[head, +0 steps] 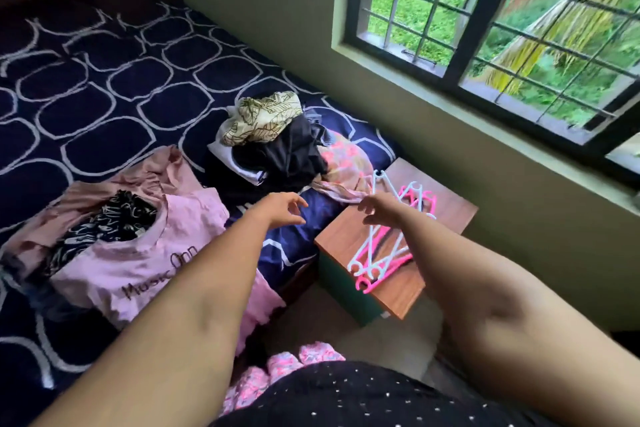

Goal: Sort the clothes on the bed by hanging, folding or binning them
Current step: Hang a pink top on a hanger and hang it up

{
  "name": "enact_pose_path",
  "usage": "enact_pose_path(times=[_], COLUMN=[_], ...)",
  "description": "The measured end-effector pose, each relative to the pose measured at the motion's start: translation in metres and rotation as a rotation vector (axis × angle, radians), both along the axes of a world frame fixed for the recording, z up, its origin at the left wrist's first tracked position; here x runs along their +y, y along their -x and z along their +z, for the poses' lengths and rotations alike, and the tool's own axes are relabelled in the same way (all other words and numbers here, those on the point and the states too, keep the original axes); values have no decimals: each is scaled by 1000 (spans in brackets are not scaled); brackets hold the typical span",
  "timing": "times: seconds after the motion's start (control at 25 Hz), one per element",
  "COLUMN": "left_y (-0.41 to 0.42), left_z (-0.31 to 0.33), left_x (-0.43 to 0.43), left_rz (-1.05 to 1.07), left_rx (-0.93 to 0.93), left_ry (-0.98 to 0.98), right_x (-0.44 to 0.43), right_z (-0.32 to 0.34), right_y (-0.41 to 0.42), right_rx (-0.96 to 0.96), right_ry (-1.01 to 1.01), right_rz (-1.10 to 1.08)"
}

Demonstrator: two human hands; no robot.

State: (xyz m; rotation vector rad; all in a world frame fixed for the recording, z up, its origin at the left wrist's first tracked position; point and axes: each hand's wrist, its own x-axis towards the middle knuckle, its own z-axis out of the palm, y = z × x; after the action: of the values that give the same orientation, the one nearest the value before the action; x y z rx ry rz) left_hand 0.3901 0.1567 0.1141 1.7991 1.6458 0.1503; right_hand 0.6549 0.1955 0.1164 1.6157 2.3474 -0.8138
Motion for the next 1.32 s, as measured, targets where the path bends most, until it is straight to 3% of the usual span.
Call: enact_pose_path(times=[0.2,0.44,0.84,1.04,1.32], left_y=[-72,-118,-147,-159,-155], left_z=[-7,-13,-62,-103,-183], left_x=[5,39,160,193,195], left_rz=[-165,-268,-559,-683,-682], left_rx=[88,104,153,251,286], left_ry=[71,89,154,144,374], right_x=[-20,-17,55,64,65], right_z=[-5,-24,-45,-87,-159], right_y=[-85,-132,-138,-127,-116], right_rx=[-32,-87,-88,-21,67], right_ry=[-6,-1,94,208,325], right_rz=[-151,-335,-559,-756,-1028])
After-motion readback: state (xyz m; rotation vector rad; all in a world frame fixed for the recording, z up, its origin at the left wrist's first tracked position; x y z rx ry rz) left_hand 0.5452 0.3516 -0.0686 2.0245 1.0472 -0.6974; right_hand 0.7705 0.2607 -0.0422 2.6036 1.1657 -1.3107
